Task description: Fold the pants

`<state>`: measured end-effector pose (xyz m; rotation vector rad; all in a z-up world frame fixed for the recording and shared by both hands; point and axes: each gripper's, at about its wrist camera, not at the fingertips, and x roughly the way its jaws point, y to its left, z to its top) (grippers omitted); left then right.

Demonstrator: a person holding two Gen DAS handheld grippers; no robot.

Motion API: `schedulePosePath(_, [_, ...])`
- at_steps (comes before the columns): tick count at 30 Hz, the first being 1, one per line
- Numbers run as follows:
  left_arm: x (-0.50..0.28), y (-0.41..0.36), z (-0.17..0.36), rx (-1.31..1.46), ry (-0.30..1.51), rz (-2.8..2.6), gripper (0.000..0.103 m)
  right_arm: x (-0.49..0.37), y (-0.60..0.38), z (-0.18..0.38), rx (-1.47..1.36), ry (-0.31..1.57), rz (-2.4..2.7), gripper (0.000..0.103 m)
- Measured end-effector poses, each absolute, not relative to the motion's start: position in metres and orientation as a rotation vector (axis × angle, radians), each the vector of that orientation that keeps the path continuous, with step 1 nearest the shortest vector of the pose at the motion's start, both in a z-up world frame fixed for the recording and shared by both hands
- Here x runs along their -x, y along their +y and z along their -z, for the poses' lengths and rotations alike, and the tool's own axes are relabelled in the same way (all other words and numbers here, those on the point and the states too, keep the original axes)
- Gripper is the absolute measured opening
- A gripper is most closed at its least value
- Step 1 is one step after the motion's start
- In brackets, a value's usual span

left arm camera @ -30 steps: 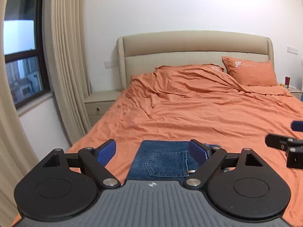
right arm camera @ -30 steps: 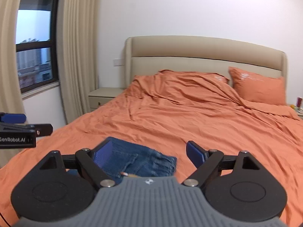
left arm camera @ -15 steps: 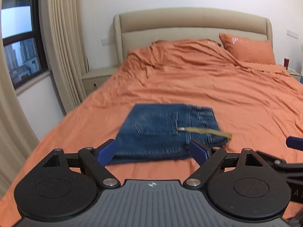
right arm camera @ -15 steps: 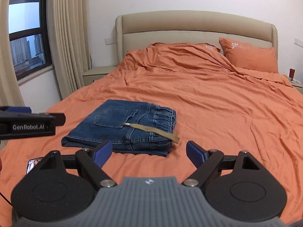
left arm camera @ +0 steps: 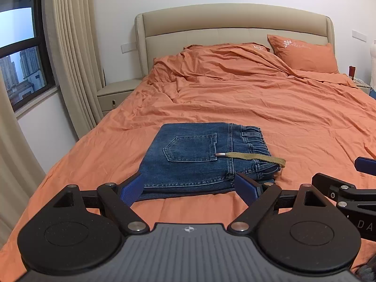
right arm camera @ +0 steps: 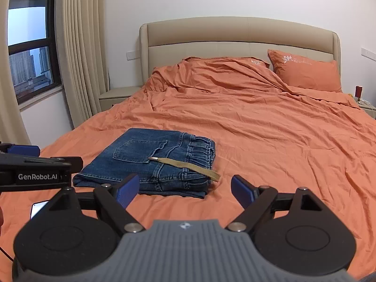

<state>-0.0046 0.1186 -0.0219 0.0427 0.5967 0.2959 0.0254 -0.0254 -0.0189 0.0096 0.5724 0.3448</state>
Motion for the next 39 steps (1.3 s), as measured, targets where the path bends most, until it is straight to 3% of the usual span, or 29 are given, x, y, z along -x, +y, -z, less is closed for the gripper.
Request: schedulePosePath(39, [-0.005,0.106,0.014,-0.119,0.577,-0.272,0.101,-0.017,-0.044,0.007,-0.039,0.521,-0.355,0.082])
